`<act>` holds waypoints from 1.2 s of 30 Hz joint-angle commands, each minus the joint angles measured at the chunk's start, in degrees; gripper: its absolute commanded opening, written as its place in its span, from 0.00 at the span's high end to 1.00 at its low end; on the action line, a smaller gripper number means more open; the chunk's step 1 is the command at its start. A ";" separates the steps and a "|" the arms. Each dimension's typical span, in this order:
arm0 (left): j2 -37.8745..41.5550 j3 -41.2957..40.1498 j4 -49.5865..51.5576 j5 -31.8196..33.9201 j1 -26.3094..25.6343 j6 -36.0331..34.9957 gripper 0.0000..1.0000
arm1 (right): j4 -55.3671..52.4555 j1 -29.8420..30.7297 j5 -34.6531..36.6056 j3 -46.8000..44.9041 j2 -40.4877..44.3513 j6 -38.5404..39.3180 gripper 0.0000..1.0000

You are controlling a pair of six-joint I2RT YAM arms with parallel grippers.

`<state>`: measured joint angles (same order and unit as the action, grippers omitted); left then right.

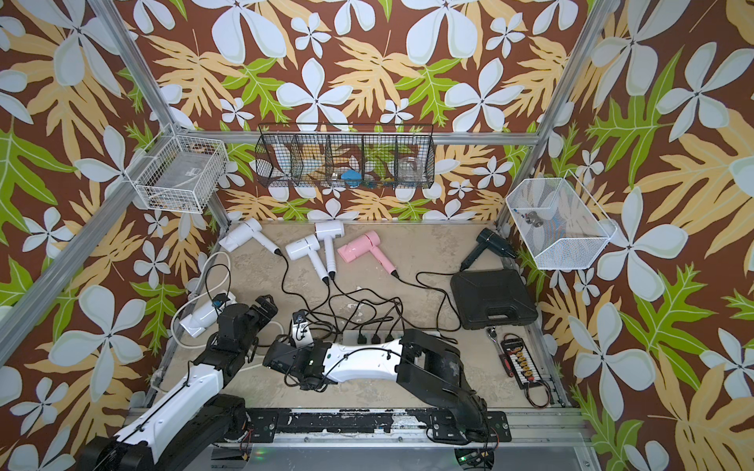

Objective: Charge the blow dryers
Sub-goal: Insert the plug into the socket.

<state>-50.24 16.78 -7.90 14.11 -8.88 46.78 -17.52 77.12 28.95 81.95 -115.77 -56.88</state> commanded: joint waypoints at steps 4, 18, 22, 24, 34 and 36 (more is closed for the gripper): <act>0.03 0.10 -0.24 0.07 0.01 -0.38 0.00 | -3.77 0.14 0.93 0.21 0.21 -0.37 1.00; -0.04 0.03 -0.27 0.04 0.06 -0.42 0.00 | -4.74 1.05 0.40 1.18 -2.10 -1.18 1.00; -0.20 0.09 -0.23 0.21 0.07 -0.47 0.00 | -6.91 2.01 2.34 2.04 -2.32 -1.05 1.00; -0.30 0.13 -0.22 0.21 0.01 -0.46 0.00 | -8.14 2.54 3.23 2.40 -2.45 -0.65 1.00; -0.28 0.12 -0.02 0.56 0.01 -0.47 0.00 | -11.58 3.45 2.78 3.51 -3.71 0.98 1.00; -0.20 0.11 -0.01 0.61 0.03 -0.47 0.00 | -12.18 3.65 2.79 3.80 -4.19 1.14 1.00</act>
<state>-50.48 16.78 -7.88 14.37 -8.88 46.78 -22.76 80.42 34.74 85.69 -118.87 -56.82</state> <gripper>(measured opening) 0.997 0.120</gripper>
